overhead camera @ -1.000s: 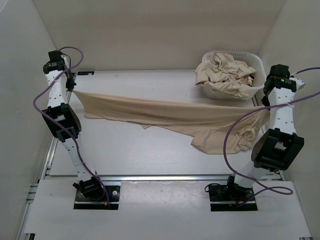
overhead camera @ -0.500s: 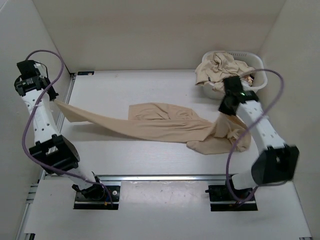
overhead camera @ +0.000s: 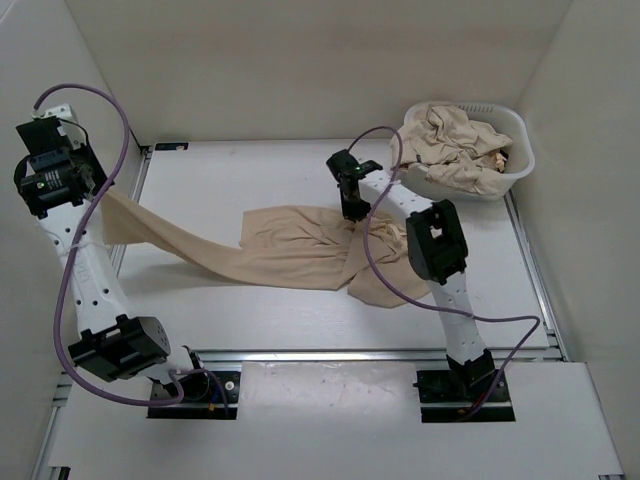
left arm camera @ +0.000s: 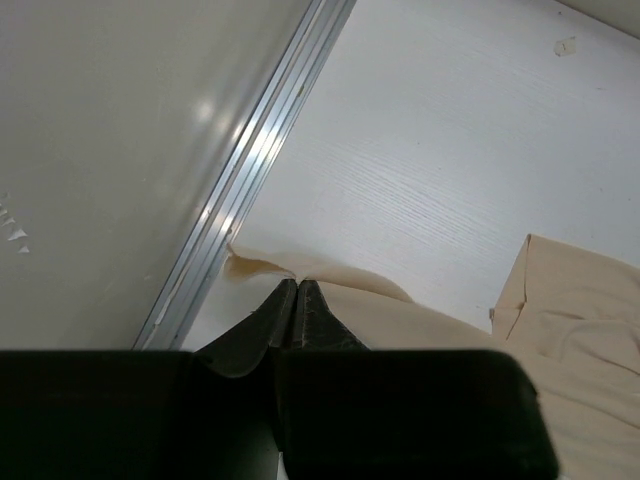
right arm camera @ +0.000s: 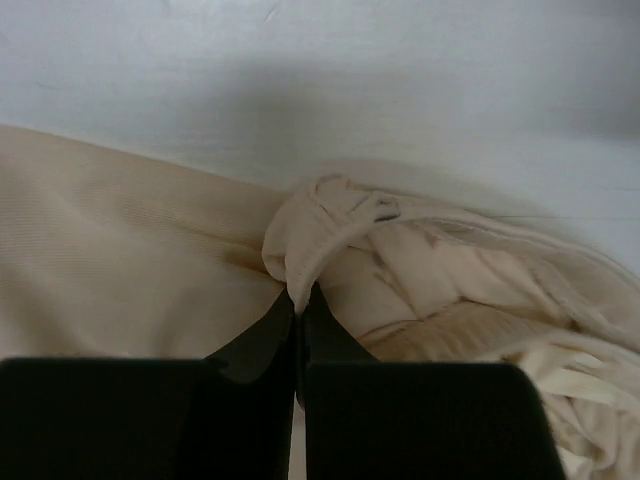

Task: Fold and stack the trousers
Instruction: Flatten the trousers out

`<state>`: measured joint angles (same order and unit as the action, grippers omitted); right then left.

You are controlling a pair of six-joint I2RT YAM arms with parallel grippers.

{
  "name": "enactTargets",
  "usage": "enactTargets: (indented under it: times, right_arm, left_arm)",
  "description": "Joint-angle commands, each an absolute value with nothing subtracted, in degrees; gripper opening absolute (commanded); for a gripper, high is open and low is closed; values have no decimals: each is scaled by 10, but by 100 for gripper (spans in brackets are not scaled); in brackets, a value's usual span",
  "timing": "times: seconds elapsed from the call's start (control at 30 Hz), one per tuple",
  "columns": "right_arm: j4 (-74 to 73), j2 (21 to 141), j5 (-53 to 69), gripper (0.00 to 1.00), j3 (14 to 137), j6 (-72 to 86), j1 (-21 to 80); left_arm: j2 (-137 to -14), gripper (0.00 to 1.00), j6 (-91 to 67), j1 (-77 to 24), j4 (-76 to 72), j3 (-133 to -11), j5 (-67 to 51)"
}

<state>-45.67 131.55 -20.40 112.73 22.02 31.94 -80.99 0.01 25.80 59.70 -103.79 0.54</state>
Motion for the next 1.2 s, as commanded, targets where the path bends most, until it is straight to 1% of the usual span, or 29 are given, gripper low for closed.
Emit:
enactTargets:
  times: [0.0, 0.1, 0.2, 0.23, 0.3, 0.37, 0.4, 0.43, 0.47, 0.53, 0.57, 0.6, 0.67, 0.73, 0.8, 0.83, 0.87, 0.93, 0.97, 1.0, 1.07, 1.1, 1.13, 1.17]
  right_arm:
    - [-516, 1365, -200, 0, 1168, 207, 334]
    - [-532, 1372, -193, 0, 1145, 171, 349]
    - [-486, 1320, -160, 0, 1020, 136, 374]
    - [-479, 1307, -145, 0, 995, 130, 380]
    - [-471, 1266, -80, 0, 947, 97, 394]
    - [-465, 1229, -16, 0, 864, 91, 418]
    - [-465, 1178, -11, 0, 833, 85, 431]
    - [-457, 1148, -11, 0, 767, 85, 458]
    - [-452, 1088, 1, 0, 737, 92, 470]
    - [-446, 1033, 25, 0, 673, 122, 504]
    - [-462, 986, 30, 0, 658, 135, 515]
    - [-470, 964, 36, 0, 647, 147, 526]
    - [-489, 906, 36, 0, 639, 177, 563]
    - [-539, 856, 1, 0, 647, 210, 585]
    - [-575, 819, -31, 0, 685, 230, 580]
    - [-582, 781, -46, 0, 706, 247, 572]
    - [-587, 762, -65, 0, 750, 254, 563]
    - [-608, 714, -118, 0, 793, 277, 516]
    - [-615, 700, -176, 0, 823, 282, 493]
    - [-632, 688, -206, 0, 832, 288, 443]
    - [-646, 663, -262, 0, 832, 288, 390]
    - [-657, 663, -298, 0, 832, 296, 344]
    - [-674, 663, -344, 0, 832, 296, 324]
    - [-679, 663, -359, 0, 832, 290, 291]
  left_arm:
    - [-788, 14, 0, 259, 602, -1062, 6]
    - [-788, 14, 0, 259, 607, -1077, 11]
    - [-795, 14, 0, 259, 607, -1099, 23]
    - [-795, 14, 0, 259, 607, -1112, 23]
    - [-795, 14, 0, 259, 607, -1127, 23]
    - [-795, 14, 0, 259, 607, -1150, 28]
    - [-795, 14, 0, 259, 607, -1155, 35]
    - [-795, 14, 0, 259, 602, -1155, 44]
    - [-795, 14, 0, 259, 595, -1163, 44]
    - [-781, 14, 0, 259, 588, -1163, 51]
    - [-780, 14, 0, 259, 588, -1168, 56]
    - [-774, 14, 0, 259, 583, -1176, 56]
    - [-769, 14, 0, 259, 583, -1198, 50]
    - [-769, 14, 0, 259, 577, -1210, 43]
    - [-769, 14, 0, 259, 577, -1223, 22]
    - [-769, 14, 0, 259, 577, -1228, 14]
    - [-774, 14, 0, 259, 571, -1234, -2]
    - [-789, 14, 0, 259, 562, -1253, -19]
    - [-802, 14, 0, 259, 553, -1253, -26]
    - [-812, 14, 0, 259, 533, -1253, -32]
    - [-838, 14, 0, 259, 525, -1253, -39]
    - [-871, 14, 0, 254, 525, -1273, -46]
    - [-886, 14, 0, 254, 519, -1283, -53]
    - [-900, 14, 0, 237, 519, -1290, -53]
